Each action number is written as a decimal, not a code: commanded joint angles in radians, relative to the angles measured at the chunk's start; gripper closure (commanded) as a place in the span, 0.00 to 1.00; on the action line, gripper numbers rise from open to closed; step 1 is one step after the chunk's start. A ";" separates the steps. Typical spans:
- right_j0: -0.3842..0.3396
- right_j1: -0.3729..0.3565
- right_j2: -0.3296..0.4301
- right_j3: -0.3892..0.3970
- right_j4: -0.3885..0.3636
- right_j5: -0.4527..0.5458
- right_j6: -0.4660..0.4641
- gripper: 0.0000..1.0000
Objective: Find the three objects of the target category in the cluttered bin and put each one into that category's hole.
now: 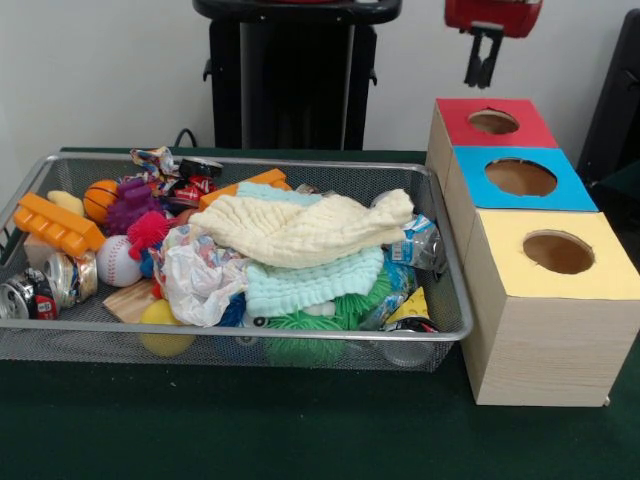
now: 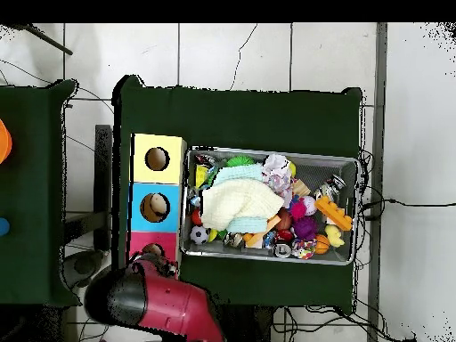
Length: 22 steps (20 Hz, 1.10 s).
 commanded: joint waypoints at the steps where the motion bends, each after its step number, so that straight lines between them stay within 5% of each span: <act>1: -0.159 0.034 0.106 -0.025 -0.099 -0.066 -0.003 1.00; 8: -0.262 0.044 0.157 -0.049 -0.179 -0.104 -0.008 1.00; 22: -0.476 0.072 0.292 0.025 -0.405 -0.251 -0.015 1.00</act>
